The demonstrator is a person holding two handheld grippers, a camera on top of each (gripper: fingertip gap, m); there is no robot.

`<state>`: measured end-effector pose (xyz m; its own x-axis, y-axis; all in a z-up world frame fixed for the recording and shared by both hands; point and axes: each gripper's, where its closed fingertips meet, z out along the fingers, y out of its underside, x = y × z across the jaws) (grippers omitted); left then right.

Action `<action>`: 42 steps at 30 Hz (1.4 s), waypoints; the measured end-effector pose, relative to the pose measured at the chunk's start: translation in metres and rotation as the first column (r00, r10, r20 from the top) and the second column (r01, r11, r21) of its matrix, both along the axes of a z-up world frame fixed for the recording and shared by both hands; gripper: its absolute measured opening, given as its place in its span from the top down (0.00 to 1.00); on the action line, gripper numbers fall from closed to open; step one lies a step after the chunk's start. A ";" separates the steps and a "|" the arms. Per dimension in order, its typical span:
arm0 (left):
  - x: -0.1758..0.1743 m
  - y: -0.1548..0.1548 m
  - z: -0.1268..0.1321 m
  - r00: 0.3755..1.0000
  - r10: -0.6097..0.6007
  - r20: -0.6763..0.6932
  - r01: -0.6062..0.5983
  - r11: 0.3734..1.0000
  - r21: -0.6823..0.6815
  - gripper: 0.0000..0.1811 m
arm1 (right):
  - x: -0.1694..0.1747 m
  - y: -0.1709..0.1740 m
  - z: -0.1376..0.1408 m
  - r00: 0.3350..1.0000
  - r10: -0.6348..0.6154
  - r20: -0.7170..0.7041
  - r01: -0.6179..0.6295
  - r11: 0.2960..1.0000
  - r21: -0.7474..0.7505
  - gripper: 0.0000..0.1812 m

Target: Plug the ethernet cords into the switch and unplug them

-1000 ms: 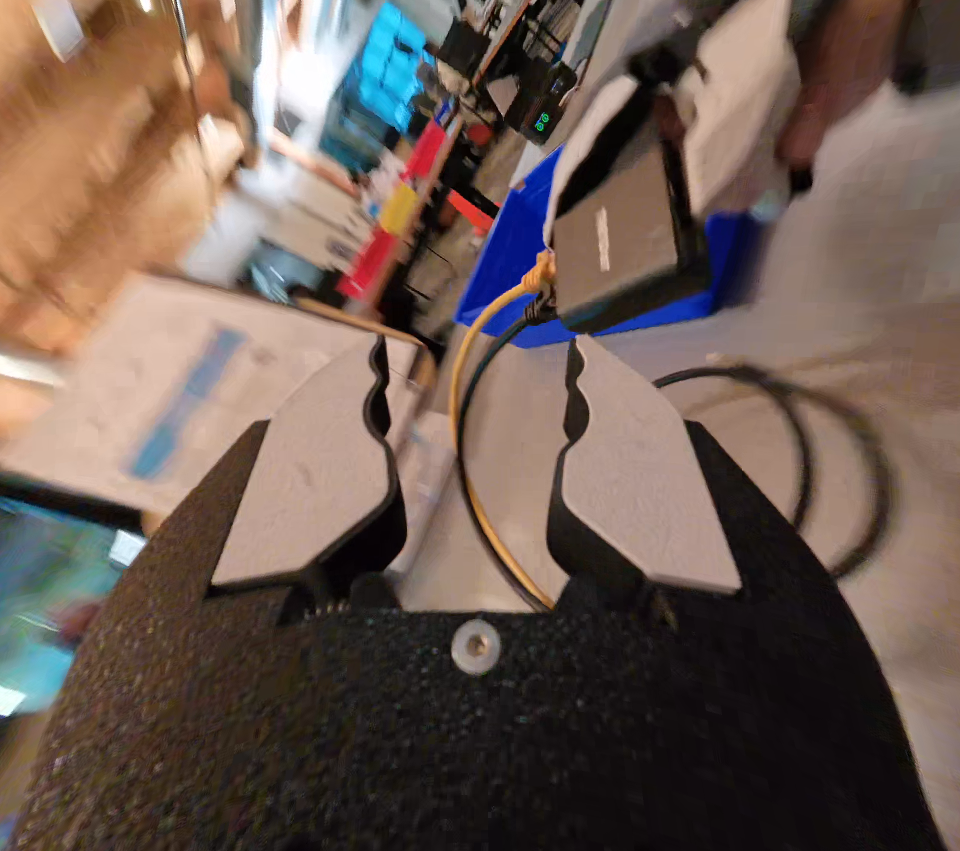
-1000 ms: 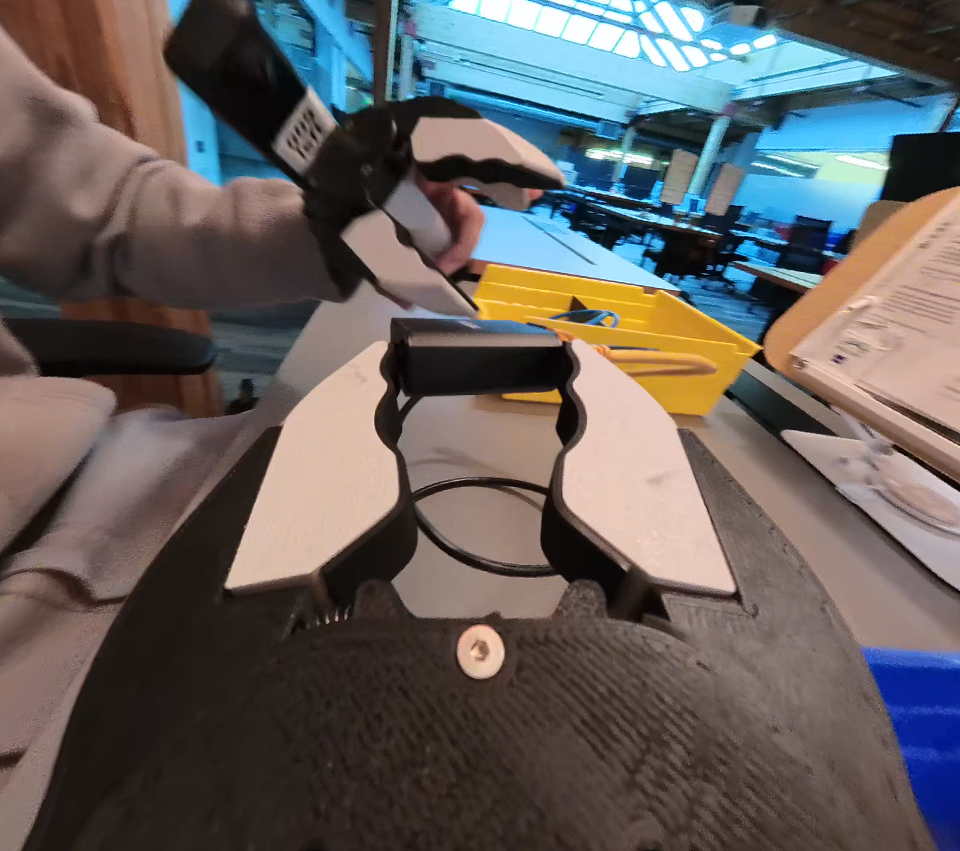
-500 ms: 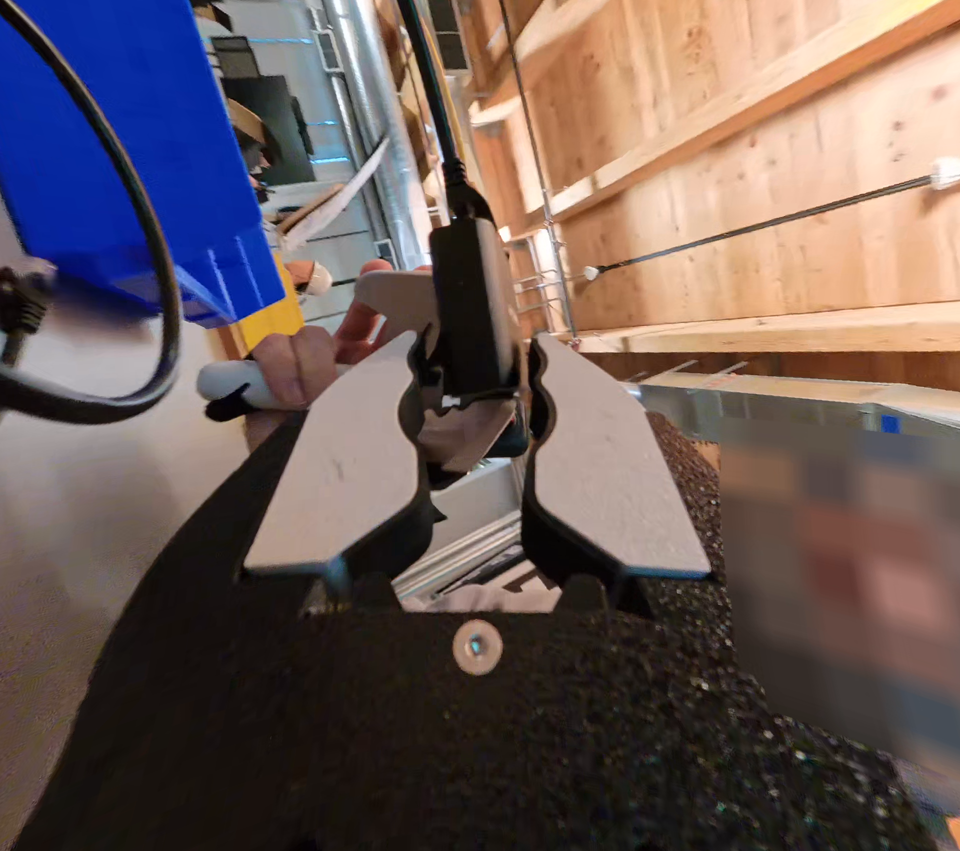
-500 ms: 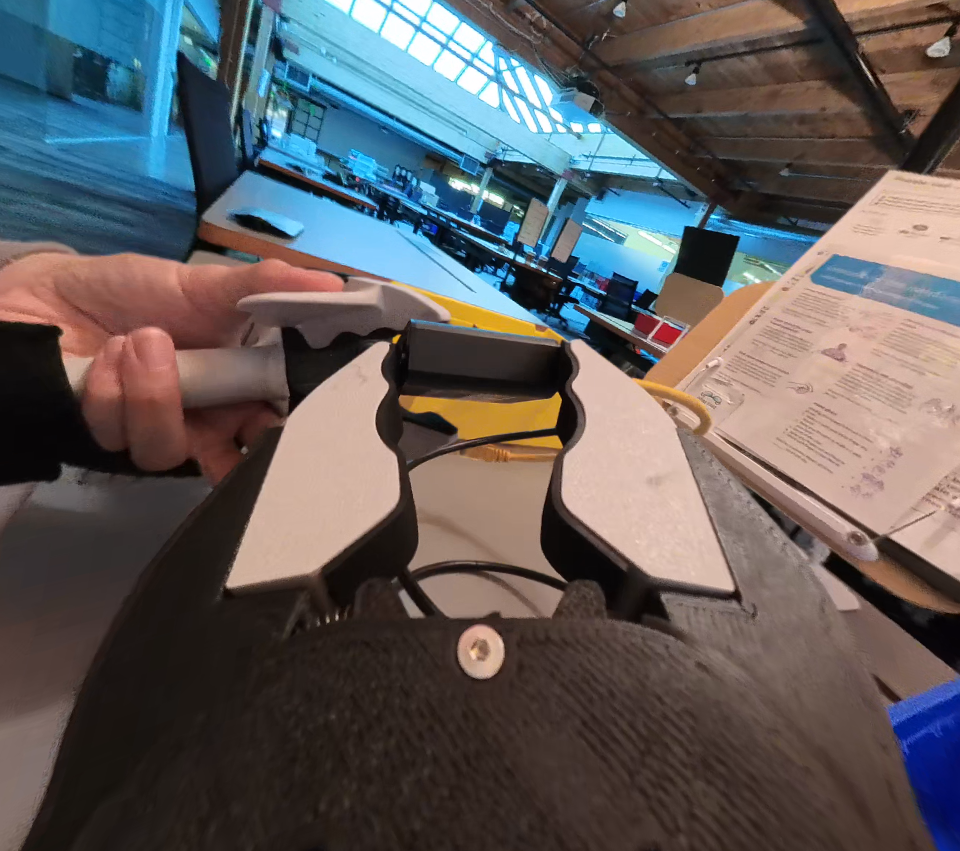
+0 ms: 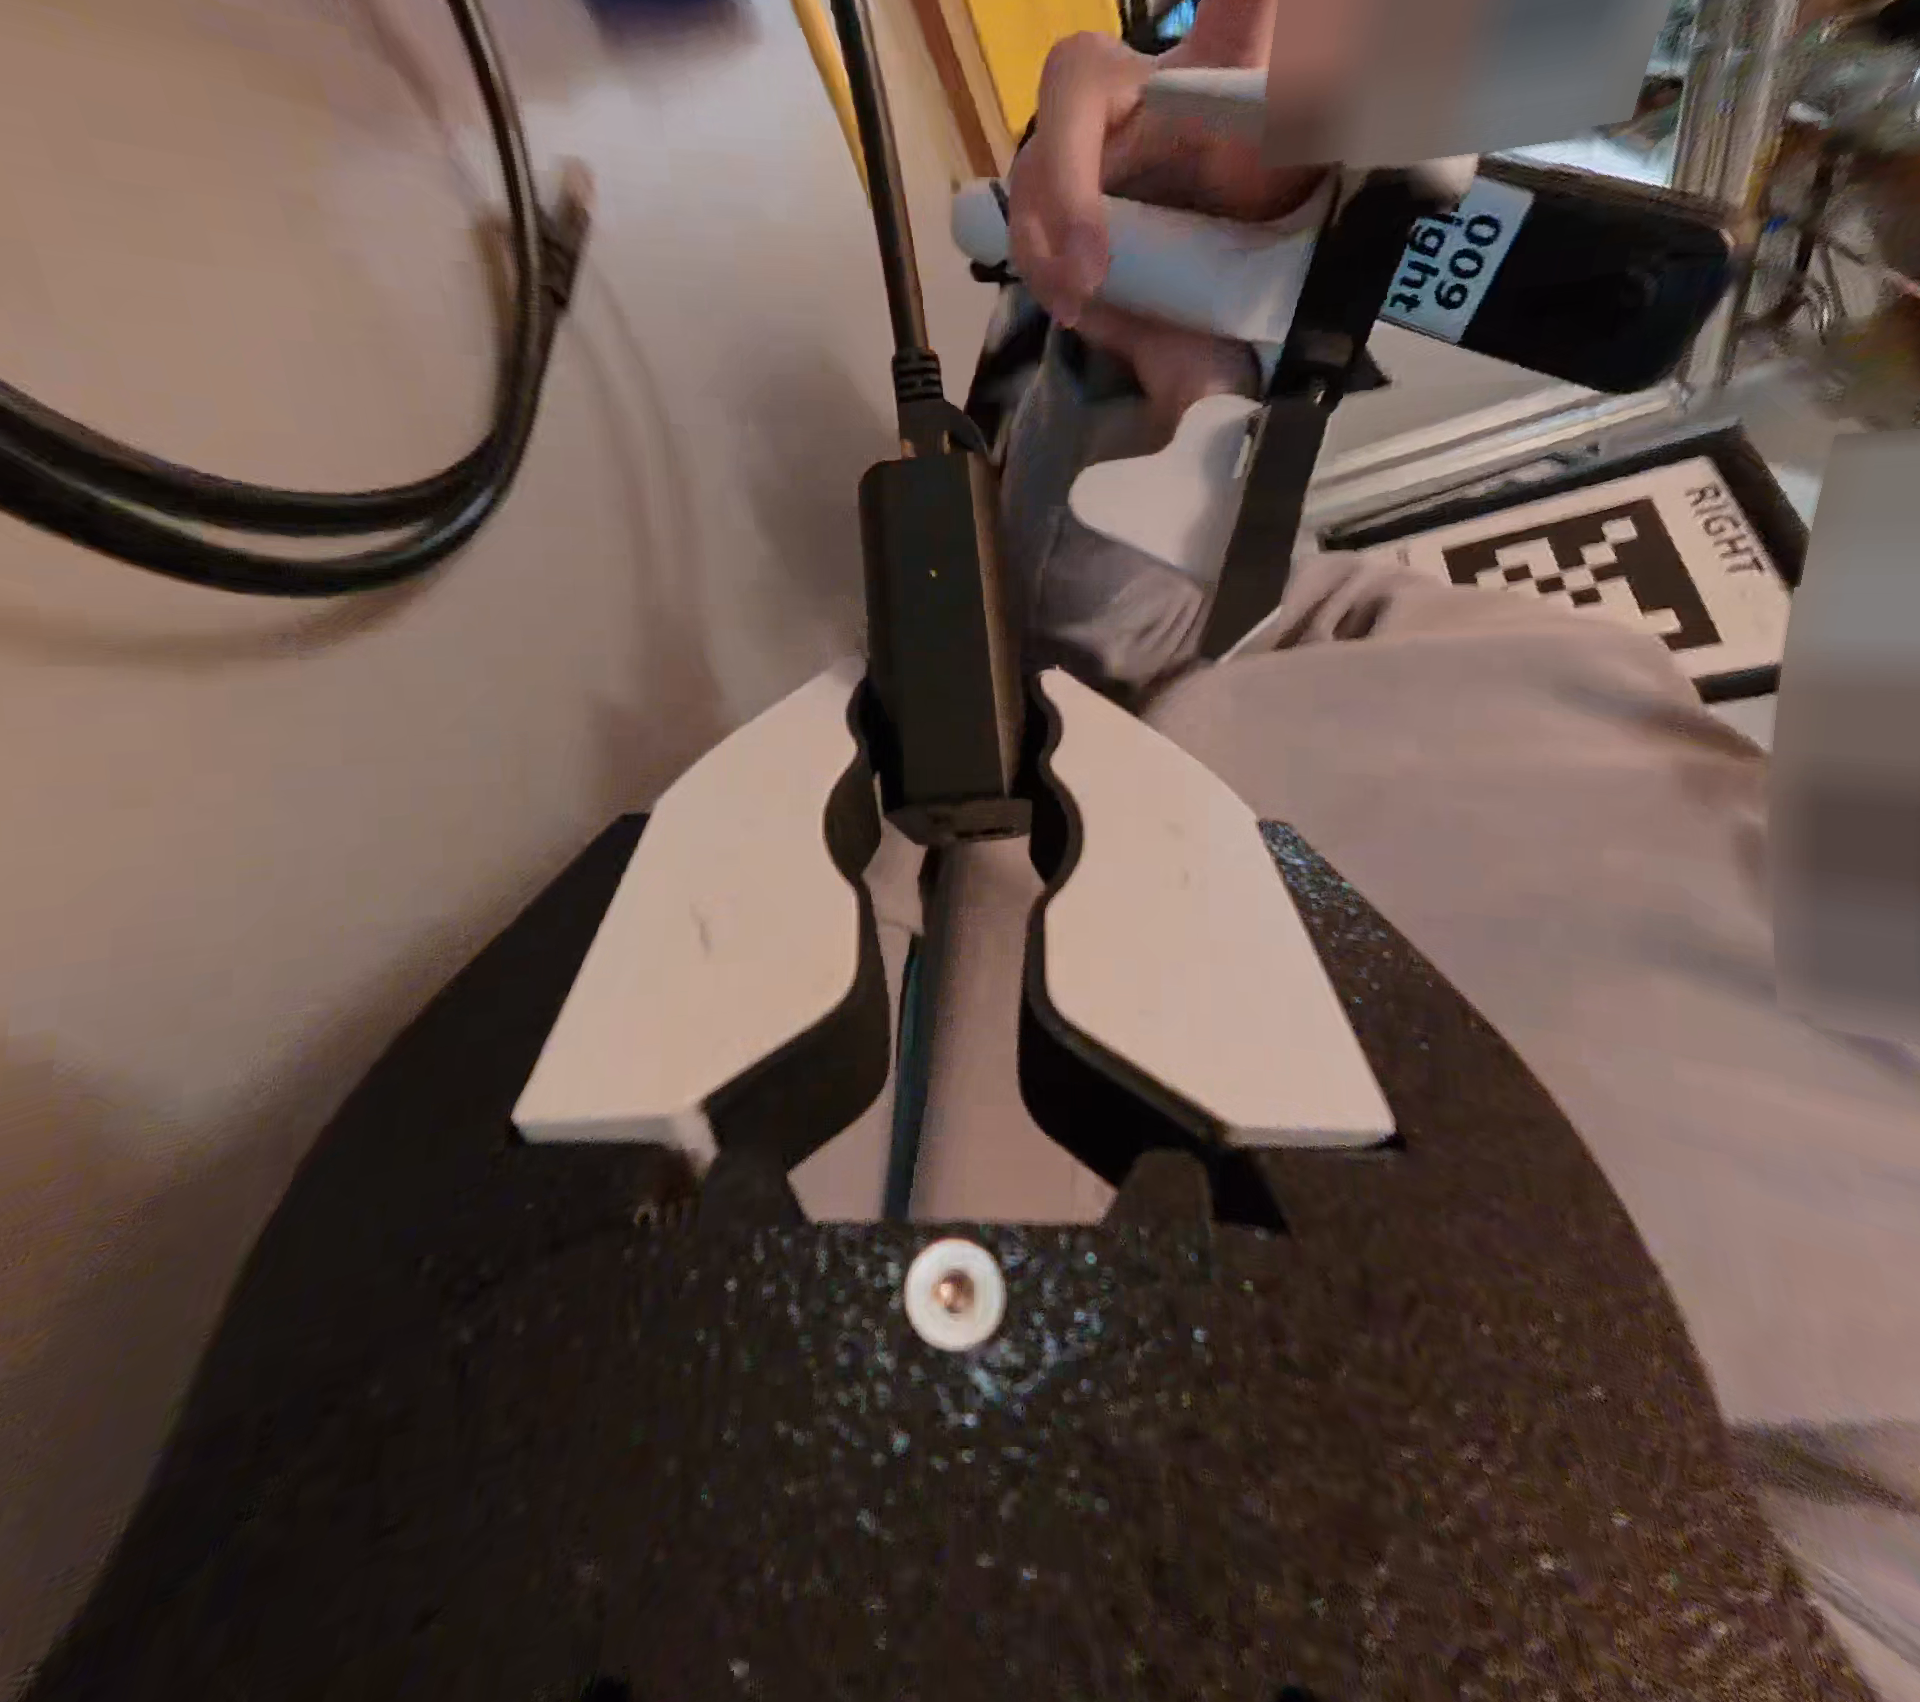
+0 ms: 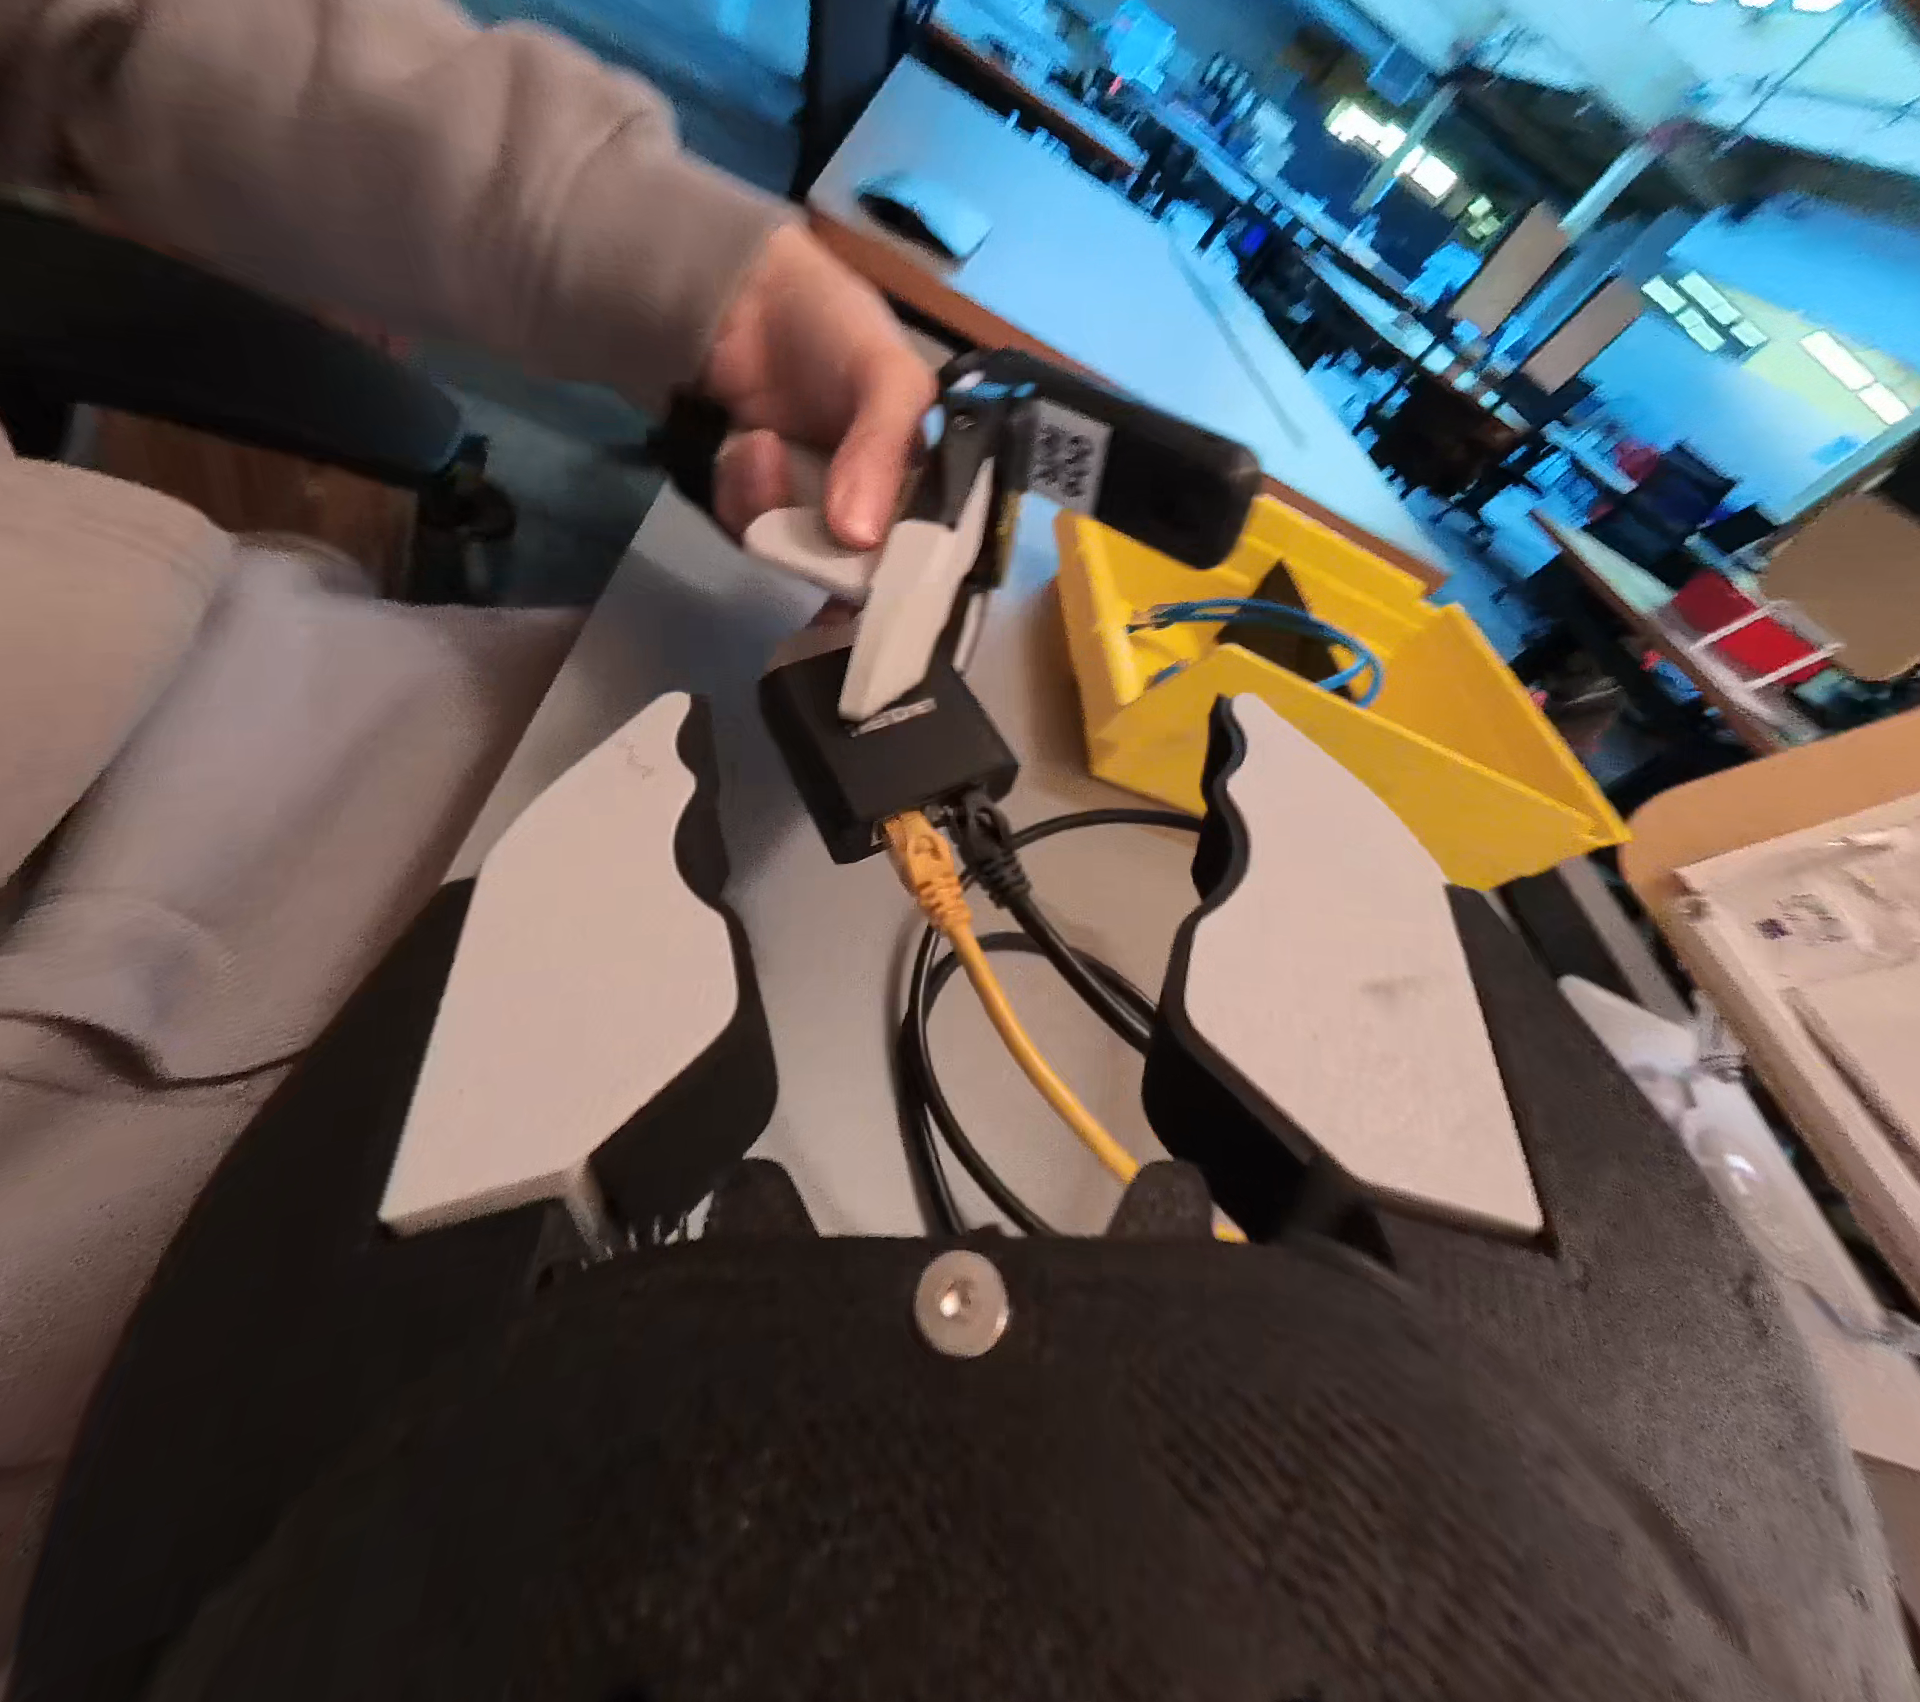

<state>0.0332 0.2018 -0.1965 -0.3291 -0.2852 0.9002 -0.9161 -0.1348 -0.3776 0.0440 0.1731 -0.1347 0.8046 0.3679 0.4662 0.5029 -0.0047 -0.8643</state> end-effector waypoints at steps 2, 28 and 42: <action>-0.002 -0.001 0.002 0.998 -0.058 -0.031 0.059 0.998 0.012 0.87 | -0.007 0.014 -0.018 0.999 -0.016 0.052 0.019 0.997 -0.071 0.50; -0.002 -0.016 0.014 0.901 -0.426 0.083 0.429 0.903 -0.013 0.86 | -0.003 0.024 -0.050 0.972 0.032 -0.234 -0.030 0.999 0.015 0.66; 0.048 0.041 0.058 0.890 -0.157 0.428 -0.059 0.891 0.450 0.76 | 0.043 -0.001 -0.029 0.874 -0.132 -0.468 0.234 0.958 0.166 0.66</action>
<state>0.0817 0.2431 -0.1382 -0.6829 -0.5855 0.4367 -0.6368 0.1842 -0.7487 0.0867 0.1718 -0.1640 0.9879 0.1275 0.0888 0.0694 0.1494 -0.9863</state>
